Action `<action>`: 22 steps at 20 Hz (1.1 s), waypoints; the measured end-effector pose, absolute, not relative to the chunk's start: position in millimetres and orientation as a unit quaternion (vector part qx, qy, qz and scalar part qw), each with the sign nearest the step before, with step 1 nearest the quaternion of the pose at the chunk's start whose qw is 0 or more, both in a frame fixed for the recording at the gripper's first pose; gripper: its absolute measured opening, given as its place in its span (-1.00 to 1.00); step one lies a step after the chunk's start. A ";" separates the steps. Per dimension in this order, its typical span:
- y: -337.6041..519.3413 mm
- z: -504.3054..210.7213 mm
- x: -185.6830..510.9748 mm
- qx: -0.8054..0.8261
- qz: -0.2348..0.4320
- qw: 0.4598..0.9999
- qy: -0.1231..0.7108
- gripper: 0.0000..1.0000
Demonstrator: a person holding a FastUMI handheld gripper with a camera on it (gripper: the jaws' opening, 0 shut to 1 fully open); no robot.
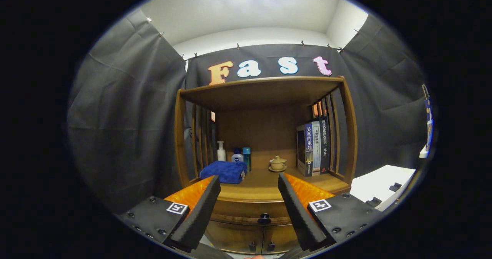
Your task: Pull open the drawer, take out the items inside it, and place them on the countertop above the cabinet.
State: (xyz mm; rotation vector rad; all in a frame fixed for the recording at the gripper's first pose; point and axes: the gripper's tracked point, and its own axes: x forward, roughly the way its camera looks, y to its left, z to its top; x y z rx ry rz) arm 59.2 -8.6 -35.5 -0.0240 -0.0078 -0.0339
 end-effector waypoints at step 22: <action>-60.9 -261.8 172.4 0.021 -0.065 0.990 0.123 0.38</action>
